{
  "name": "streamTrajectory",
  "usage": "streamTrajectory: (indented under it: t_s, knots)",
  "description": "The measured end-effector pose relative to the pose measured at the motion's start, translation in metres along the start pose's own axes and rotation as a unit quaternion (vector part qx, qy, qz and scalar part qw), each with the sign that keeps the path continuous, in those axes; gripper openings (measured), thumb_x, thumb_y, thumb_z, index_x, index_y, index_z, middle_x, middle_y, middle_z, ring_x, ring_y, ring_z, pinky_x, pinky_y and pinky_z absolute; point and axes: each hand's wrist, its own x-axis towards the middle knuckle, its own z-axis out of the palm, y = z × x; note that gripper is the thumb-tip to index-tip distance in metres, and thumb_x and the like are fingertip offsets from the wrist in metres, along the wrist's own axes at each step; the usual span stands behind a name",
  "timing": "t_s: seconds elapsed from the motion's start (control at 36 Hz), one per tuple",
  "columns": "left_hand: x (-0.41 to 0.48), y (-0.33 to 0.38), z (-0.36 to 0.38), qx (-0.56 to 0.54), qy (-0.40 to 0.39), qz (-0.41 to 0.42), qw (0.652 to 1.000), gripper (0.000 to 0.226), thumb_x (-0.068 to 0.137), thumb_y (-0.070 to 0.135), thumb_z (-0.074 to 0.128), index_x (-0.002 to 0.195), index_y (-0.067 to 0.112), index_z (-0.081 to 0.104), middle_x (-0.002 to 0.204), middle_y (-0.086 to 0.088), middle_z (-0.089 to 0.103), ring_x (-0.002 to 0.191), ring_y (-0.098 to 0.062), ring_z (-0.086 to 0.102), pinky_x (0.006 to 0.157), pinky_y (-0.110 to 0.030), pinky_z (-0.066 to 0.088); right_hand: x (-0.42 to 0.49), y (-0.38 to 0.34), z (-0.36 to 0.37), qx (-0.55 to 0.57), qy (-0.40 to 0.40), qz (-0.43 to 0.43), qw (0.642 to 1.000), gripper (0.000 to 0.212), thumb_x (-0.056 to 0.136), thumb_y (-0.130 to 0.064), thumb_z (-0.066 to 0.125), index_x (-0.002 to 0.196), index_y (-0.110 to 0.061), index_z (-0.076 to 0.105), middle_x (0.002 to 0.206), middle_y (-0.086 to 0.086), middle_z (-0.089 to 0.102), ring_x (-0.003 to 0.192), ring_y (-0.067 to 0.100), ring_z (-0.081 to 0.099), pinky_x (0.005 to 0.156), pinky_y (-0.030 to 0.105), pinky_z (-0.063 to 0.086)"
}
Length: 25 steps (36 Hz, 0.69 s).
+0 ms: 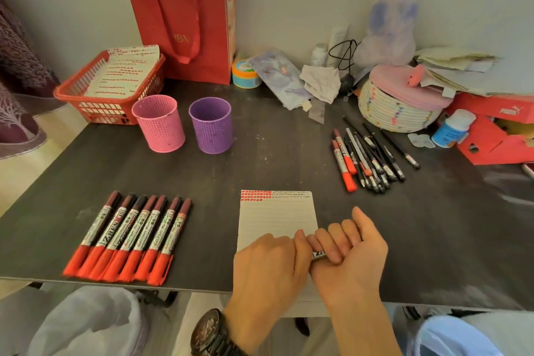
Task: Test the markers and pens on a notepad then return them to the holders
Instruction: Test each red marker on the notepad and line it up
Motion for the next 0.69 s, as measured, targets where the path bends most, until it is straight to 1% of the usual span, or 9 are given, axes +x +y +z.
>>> streamTrajectory:
  t_s: [0.08, 0.17, 0.22, 0.28, 0.33, 0.42, 0.53, 0.61, 0.69]
  knots:
    - [0.000, 0.001, -0.009, 0.001, 0.005, 0.022, 1.000, 0.053, 0.094, 0.035, 0.039, 0.044, 0.021, 0.030, 0.035, 0.008, 0.035, 0.035, -0.011, 0.024, 0.036, -0.021, 0.015, 0.000, -0.001, 0.003, -0.011, -0.025, 0.014, 1.000, 0.054, 0.091, -0.031, 0.056, 0.049, -0.022, 0.023, 0.042, -0.004, 0.016, 0.039, 0.015, 0.013, 0.041, 0.029, 0.028]
    - [0.001, 0.002, -0.013, -0.012, -0.081, -0.065, 0.995, 0.055, 0.095, 0.039, 0.035, 0.045, 0.018, 0.025, 0.036, 0.006, 0.031, 0.034, -0.014, 0.024, 0.036, -0.020, 0.014, 0.002, 0.000, 0.007, -0.026, -0.083, 0.017, 0.996, 0.053, 0.083, -0.030, 0.061, 0.048, -0.022, 0.022, 0.042, -0.005, 0.014, 0.036, 0.013, 0.012, 0.039, 0.029, 0.025]
    - [0.001, -0.006, -0.013, -0.026, -0.167, -0.105, 0.980, 0.046, 0.100, 0.038, 0.033, 0.061, 0.014, 0.042, 0.048, 0.002, 0.047, 0.044, -0.016, 0.040, 0.043, -0.025, 0.028, 0.008, -0.008, 0.010, -0.028, -0.119, 0.015, 0.992, 0.053, 0.082, -0.032, 0.062, 0.047, -0.025, 0.023, 0.040, -0.007, 0.015, 0.035, 0.012, 0.011, 0.037, 0.026, 0.024]
    - [0.003, -0.023, -0.019, -0.103, -0.202, -0.140, 0.964, 0.032, 0.100, 0.031, 0.036, 0.075, 0.012, 0.043, 0.066, -0.005, 0.060, 0.065, -0.027, 0.055, 0.058, -0.034, 0.043, 0.020, -0.029, 0.010, -0.005, -0.142, -0.010, 0.990, 0.055, 0.088, -0.034, 0.057, 0.047, -0.024, 0.023, 0.039, -0.007, 0.015, 0.035, 0.011, 0.010, 0.037, 0.023, 0.023]
    - [0.006, -0.041, -0.035, -0.163, -0.171, -0.181, 0.955, 0.041, 0.099, 0.038, 0.035, 0.067, 0.014, 0.045, 0.057, -0.004, 0.056, 0.067, -0.030, 0.055, 0.064, -0.037, 0.043, 0.034, -0.055, 0.005, 0.031, -0.148, -0.047, 0.987, 0.055, 0.094, -0.035, 0.053, 0.050, -0.025, 0.022, 0.040, -0.006, 0.017, 0.036, 0.010, 0.012, 0.039, 0.023, 0.022]
    - [0.010, -0.061, -0.043, -0.266, -0.086, -0.230, 0.932, 0.068, 0.095, 0.063, 0.024, 0.058, 0.011, 0.047, 0.047, 0.001, 0.051, 0.051, -0.018, 0.048, 0.062, -0.040, 0.041, 0.054, -0.072, 0.003, 0.038, -0.144, -0.057, 0.987, 0.050, 0.098, -0.042, 0.053, 0.056, -0.027, 0.029, 0.046, -0.009, 0.027, 0.042, 0.006, 0.024, 0.051, 0.022, 0.029]
    - [0.028, -0.072, -0.032, -0.305, -0.038, -0.189, 0.933, 0.063, 0.092, 0.073, 0.020, 0.063, 0.032, 0.058, 0.066, 0.005, 0.066, 0.064, -0.009, 0.060, 0.067, -0.033, 0.048, 0.069, -0.054, 0.013, -0.090, -0.109, -0.059, 0.988, 0.049, 0.096, -0.059, 0.049, 0.068, -0.020, 0.058, 0.070, -0.002, 0.057, 0.068, 0.014, 0.062, 0.082, 0.033, 0.050]
    - [0.048, -0.080, -0.012, -0.221, -0.064, -0.152, 0.961, 0.044, 0.089, 0.076, 0.030, 0.084, 0.039, 0.054, 0.086, 0.017, 0.064, 0.084, -0.002, 0.059, 0.074, -0.032, 0.050, 0.073, -0.035, 0.019, -0.235, -0.098, -0.064, 0.965, 0.068, 0.091, -0.076, 0.036, 0.080, -0.020, 0.072, 0.070, 0.002, 0.060, 0.058, 0.016, 0.056, 0.061, 0.031, 0.049]
    - [0.059, -0.089, 0.006, -0.164, -0.094, -0.113, 0.975, 0.018, 0.090, 0.055, 0.056, 0.103, 0.045, 0.049, 0.103, 0.036, 0.052, 0.100, 0.013, 0.050, 0.085, -0.018, 0.044, 0.075, -0.018, 0.026, -0.308, -0.112, -0.047, 0.944, 0.077, 0.083, -0.080, 0.037, 0.095, -0.015, 0.077, 0.077, 0.010, 0.070, 0.056, 0.019, 0.062, 0.052, 0.031, 0.054]
